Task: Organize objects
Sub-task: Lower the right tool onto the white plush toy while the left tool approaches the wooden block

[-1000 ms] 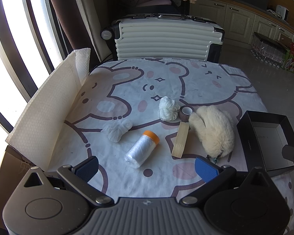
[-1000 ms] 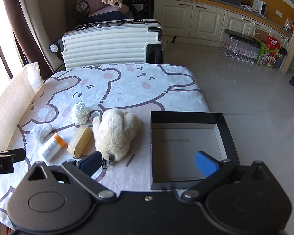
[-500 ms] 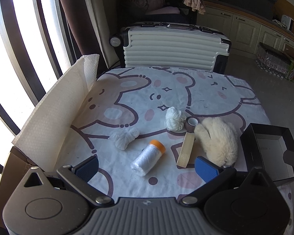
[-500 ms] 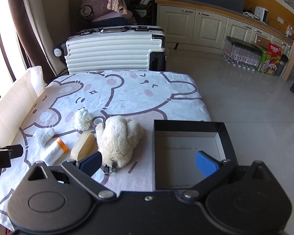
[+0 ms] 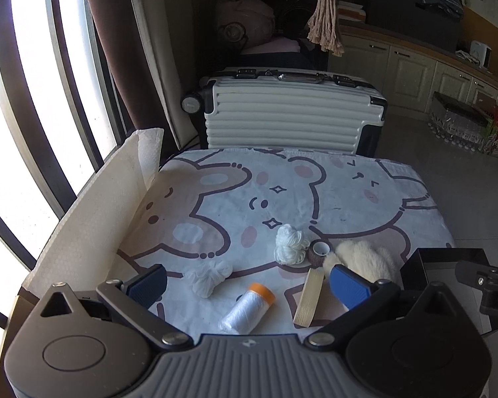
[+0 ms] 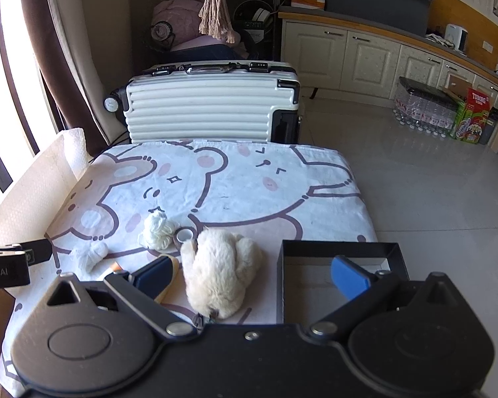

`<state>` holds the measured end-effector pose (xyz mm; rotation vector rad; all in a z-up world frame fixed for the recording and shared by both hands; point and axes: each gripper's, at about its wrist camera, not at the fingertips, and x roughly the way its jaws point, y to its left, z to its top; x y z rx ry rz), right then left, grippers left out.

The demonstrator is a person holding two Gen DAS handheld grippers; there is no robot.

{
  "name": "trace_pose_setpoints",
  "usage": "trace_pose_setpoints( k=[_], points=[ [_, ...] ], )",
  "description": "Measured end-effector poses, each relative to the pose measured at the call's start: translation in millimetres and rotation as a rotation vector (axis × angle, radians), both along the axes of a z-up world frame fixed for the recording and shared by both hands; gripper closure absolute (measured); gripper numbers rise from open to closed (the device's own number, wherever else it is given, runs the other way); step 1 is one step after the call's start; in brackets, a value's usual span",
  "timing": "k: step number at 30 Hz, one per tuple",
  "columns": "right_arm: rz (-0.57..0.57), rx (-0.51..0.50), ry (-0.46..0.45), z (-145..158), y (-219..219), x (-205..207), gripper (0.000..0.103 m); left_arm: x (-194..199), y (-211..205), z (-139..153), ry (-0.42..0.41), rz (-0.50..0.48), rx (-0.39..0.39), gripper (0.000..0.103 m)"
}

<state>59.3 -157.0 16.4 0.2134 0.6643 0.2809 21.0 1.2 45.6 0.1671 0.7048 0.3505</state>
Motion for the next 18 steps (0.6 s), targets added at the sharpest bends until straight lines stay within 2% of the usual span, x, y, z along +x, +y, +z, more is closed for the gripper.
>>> trace_pose_setpoints(
  k=[12, 18],
  points=[
    [-0.012, 0.043, -0.027, 23, 9, 40, 0.000, 35, 0, 17, -0.057, -0.006, 0.019, 0.000],
    [-0.033, 0.075, -0.024, 16, 15, 53, 0.000, 50, 6, 11, -0.063, -0.009, 0.012, 0.000]
  ],
)
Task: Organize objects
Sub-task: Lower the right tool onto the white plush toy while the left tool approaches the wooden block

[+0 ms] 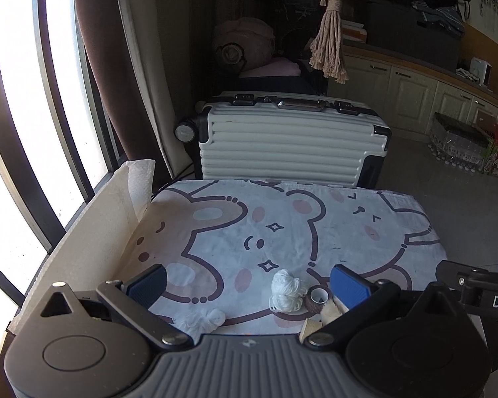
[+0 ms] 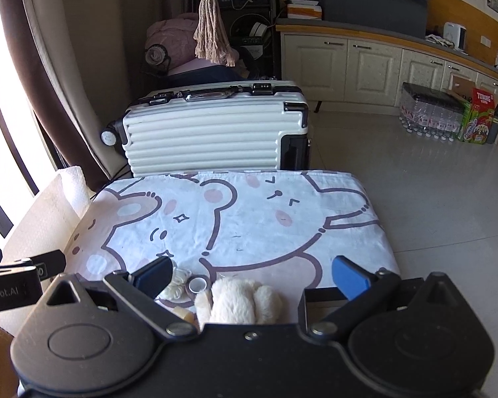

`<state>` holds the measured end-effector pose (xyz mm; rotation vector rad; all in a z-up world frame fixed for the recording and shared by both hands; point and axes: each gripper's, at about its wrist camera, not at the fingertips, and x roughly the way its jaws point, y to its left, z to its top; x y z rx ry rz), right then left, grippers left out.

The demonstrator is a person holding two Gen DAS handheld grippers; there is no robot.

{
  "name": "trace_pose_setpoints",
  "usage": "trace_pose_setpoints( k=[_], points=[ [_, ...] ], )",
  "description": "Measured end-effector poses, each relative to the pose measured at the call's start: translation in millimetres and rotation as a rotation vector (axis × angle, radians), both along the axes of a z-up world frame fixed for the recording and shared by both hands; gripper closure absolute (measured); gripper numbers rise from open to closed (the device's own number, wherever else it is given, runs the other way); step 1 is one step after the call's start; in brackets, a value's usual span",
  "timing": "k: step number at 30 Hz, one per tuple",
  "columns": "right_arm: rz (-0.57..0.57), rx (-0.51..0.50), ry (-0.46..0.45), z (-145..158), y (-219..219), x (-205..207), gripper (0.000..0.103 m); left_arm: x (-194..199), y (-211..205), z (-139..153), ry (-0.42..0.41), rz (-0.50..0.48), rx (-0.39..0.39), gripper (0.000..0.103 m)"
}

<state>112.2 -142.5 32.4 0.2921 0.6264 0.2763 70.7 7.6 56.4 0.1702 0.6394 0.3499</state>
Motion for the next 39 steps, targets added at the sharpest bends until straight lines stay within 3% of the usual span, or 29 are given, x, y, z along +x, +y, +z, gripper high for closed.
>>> trace_pose_setpoints(
  k=[8, 22, 30, 39],
  points=[
    [0.010, 0.003, 0.017, -26, 14, 13, 0.000, 8, 3, -24, 0.015, -0.022, 0.027, 0.000],
    [0.045, 0.010, 0.130, -70, 32, 52, 0.000, 23, 24, -76, 0.157, -0.093, -0.001, 0.000],
    [0.109, 0.148, 0.268, -100, 35, 81, 0.000, 37, 38, -88, 0.194, -0.089, -0.092, 0.001],
    [0.126, 0.161, 0.349, -117, 51, 102, 0.000, 58, 39, -120, 0.310, -0.122, -0.141, 0.026]
  ],
)
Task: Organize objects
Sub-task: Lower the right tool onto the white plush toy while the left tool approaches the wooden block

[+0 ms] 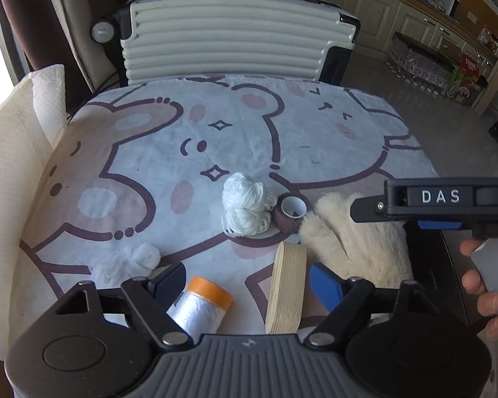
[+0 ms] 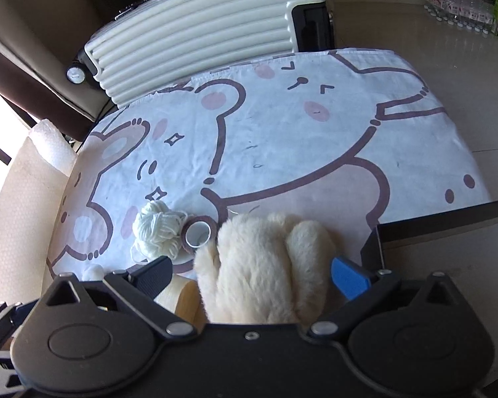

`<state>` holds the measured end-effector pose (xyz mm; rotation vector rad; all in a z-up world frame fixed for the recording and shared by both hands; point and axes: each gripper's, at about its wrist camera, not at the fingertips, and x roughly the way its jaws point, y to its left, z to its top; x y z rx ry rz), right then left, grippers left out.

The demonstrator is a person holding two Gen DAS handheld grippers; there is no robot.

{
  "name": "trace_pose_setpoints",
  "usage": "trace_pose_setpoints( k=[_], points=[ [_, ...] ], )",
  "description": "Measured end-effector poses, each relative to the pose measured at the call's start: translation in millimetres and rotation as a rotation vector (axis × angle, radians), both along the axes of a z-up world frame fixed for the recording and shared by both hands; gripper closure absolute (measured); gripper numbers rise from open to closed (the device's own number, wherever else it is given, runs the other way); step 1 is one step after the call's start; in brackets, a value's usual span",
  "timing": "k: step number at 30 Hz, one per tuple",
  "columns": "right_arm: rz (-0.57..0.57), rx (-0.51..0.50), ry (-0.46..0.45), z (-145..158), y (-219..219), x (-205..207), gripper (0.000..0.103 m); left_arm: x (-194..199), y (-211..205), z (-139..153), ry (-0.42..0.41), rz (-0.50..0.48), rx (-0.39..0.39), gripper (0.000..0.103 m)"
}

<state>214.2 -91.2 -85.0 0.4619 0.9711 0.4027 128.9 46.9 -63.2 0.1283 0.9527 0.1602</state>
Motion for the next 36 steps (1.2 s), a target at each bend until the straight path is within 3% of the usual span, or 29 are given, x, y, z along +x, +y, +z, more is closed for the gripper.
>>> trace_pose_setpoints(
  k=[9, 19, 25, 36],
  points=[
    [0.057, -0.092, 0.012, -8, 22, 13, 0.000, 18, -1, -30, 0.097, -0.021, -0.027, 0.041],
    [0.088, -0.112, 0.043, -21, 27, 24, 0.000, 36, -7, -60, 0.182, -0.025, -0.010, 0.053],
    [0.094, -0.103, 0.057, -25, 27, 29, 0.000, 43, -4, -69, 0.210, -0.001, -0.070, 0.077],
    [0.171, -0.127, 0.058, -33, 46, 29, 0.000, 29, 20, -57, 0.189, 0.118, -0.054, 0.079]
  ],
)
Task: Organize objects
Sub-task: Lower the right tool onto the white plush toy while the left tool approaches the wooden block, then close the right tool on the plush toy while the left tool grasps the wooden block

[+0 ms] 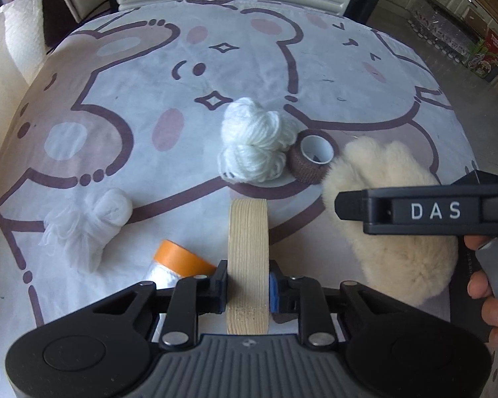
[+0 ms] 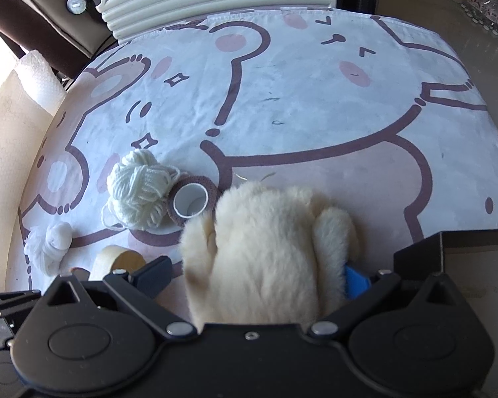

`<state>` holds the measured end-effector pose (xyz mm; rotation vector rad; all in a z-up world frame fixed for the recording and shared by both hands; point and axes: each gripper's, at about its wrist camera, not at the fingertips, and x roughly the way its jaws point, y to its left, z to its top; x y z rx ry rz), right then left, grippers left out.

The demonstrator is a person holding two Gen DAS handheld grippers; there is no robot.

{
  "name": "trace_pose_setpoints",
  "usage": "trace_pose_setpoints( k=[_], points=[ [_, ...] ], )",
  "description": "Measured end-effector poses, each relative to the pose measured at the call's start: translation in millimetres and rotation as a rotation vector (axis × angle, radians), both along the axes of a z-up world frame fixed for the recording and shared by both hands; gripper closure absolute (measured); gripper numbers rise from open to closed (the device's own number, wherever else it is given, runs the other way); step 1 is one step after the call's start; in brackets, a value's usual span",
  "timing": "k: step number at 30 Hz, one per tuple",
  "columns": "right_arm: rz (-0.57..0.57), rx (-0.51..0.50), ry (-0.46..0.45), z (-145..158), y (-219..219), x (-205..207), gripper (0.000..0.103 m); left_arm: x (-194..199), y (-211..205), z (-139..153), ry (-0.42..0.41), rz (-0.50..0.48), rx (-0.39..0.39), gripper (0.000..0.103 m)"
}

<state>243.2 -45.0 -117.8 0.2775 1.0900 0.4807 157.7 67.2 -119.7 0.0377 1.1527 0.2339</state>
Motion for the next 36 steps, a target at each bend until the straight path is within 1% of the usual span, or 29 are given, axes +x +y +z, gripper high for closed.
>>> trace_pose_setpoints(
  k=[6, 9, 10, 12, 13, 16, 18, 21, 24, 27, 31, 36],
  points=[
    [0.026, -0.097, -0.009, -6, 14, -1, 0.000, -6, 11, 4, -0.008, 0.038, 0.011, 0.079],
    [0.011, -0.114, 0.027, -12, 13, 1, 0.001, -6, 13, 3, -0.007, 0.043, 0.014, 0.079],
    [0.010, -0.106, 0.042, -14, 11, 2, 0.001, -6, 12, 2, -0.007, 0.042, 0.017, 0.079],
    [0.004, -0.091, 0.066, -17, 8, 3, 0.013, -4, 11, 1, -0.008, 0.043, 0.024, 0.079],
    [0.001, -0.094, 0.073, -18, 7, 3, 0.014, -3, 10, 0, -0.008, 0.044, 0.025, 0.078],
    [-0.012, -0.090, 0.080, -18, 3, 3, 0.024, -1, 10, -3, -0.006, 0.051, 0.032, 0.078],
    [-0.011, -0.084, 0.075, -16, 2, 2, 0.037, 0, 10, -3, -0.008, 0.057, 0.033, 0.076],
    [-0.001, -0.061, 0.080, -14, -2, 2, 0.045, 1, 9, -4, -0.005, 0.063, 0.036, 0.076],
    [0.008, -0.053, 0.077, -11, -4, 0, 0.048, 2, 8, -3, 0.003, 0.065, 0.042, 0.079],
    [0.014, -0.033, 0.078, -8, -6, -1, 0.050, 1, 8, 0, -0.001, 0.069, 0.026, 0.079],
    [0.022, -0.021, 0.066, -1, -6, -4, 0.050, -1, 1, 8, -0.020, 0.052, 0.043, 0.079],
    [0.026, -0.012, 0.033, 14, -7, -12, 0.051, -7, -4, 22, -0.053, 0.056, 0.052, 0.079]
  ],
)
